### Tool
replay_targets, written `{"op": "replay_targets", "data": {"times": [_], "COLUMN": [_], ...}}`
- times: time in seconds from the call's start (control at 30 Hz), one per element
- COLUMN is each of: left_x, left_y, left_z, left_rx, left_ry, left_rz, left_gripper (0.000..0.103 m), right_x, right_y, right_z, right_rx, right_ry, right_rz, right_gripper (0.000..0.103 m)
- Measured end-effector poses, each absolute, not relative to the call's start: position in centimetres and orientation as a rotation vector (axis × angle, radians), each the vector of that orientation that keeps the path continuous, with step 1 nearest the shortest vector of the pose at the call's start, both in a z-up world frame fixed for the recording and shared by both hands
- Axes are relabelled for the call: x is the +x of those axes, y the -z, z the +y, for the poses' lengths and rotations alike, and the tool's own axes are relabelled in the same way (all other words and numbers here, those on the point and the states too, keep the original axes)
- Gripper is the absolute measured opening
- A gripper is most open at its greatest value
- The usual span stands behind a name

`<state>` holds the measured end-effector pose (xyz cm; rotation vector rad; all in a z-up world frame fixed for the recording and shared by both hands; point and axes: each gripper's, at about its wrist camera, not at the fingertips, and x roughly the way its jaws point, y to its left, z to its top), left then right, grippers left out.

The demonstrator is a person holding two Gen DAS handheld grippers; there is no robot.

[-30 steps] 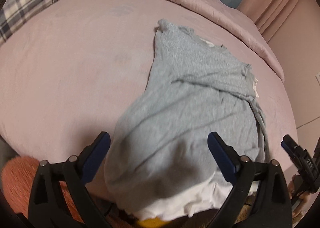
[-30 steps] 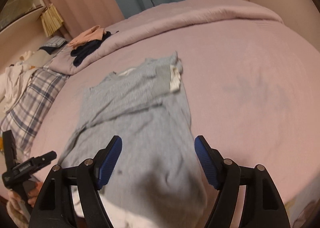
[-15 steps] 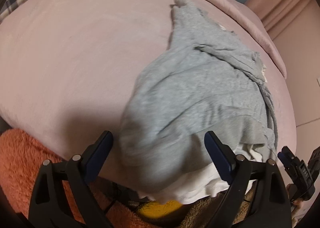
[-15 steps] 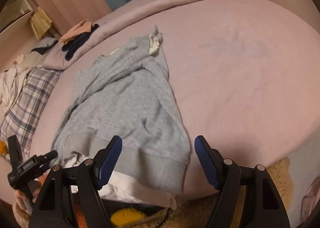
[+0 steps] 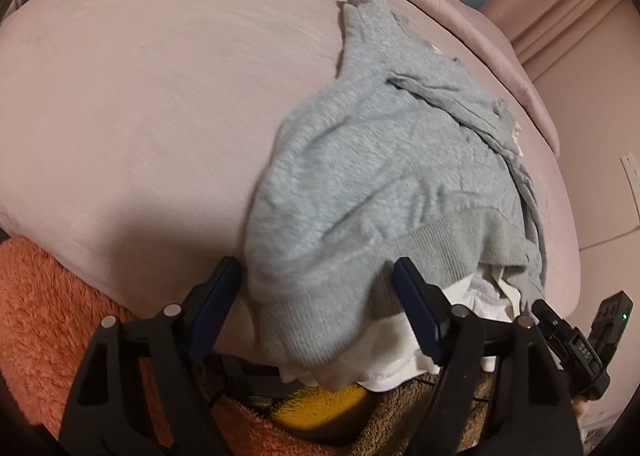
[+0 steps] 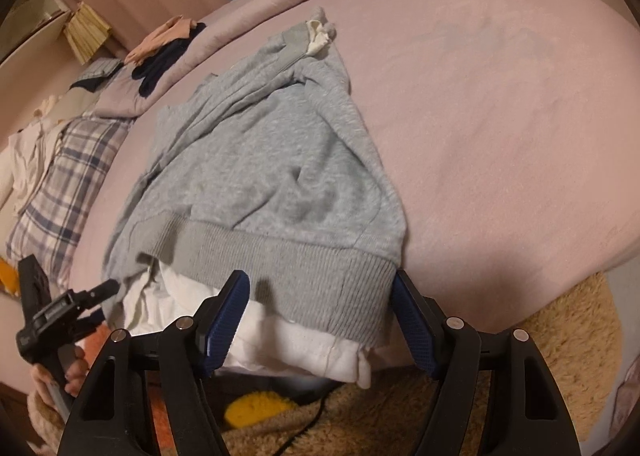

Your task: Fold small clothes

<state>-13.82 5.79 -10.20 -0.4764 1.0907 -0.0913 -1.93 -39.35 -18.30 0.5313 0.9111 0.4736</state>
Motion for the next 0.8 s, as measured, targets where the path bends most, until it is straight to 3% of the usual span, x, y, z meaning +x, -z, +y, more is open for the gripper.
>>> {"op": "replay_targets", "data": {"times": [0.13,0.2,0.23,0.3,0.33,0.47,0.8], "left_x": [-14.1,-14.0,-13.9,-13.8,-13.8,-14.1,-16.8], "left_y": [10.3,10.4,10.5,10.4,10.4,9.6,4.9], "left_z": [5.2,5.3,5.4,5.4,5.3,4.8,4.5], "left_rx": [-0.493,-0.522,-0.54,-0.536,-0.533,-0.513,-0.472], "left_ry": [0.121,0.129,0.134,0.155,0.165,0.152,0.194], "left_rz": [1.091,1.079,1.076,1.072,1.068,1.053,0.942], "left_gripper": [0.065,0.051,0.05,0.029,0.025,0.021,0.02], "right_x": [-1.9,-1.7,-1.7,-1.5,-1.5,-1.6,-2.9], "right_y": [18.5,18.5,18.6,18.8,18.8,18.8,16.7], "right_z": [-39.5,-39.6,-39.6,-39.7,-39.6,-39.4,-40.8], "right_rx": [0.545,0.558,0.563,0.581,0.584,0.605,0.668], "right_ry": [-0.466,-0.472,-0.474,-0.488,-0.502,-0.575,-0.639], "right_rz": [0.909,0.91,0.911,0.911,0.91,0.905,0.821], "right_gripper": [0.065,0.056,0.053,0.048,0.044,0.026,0.024]}}
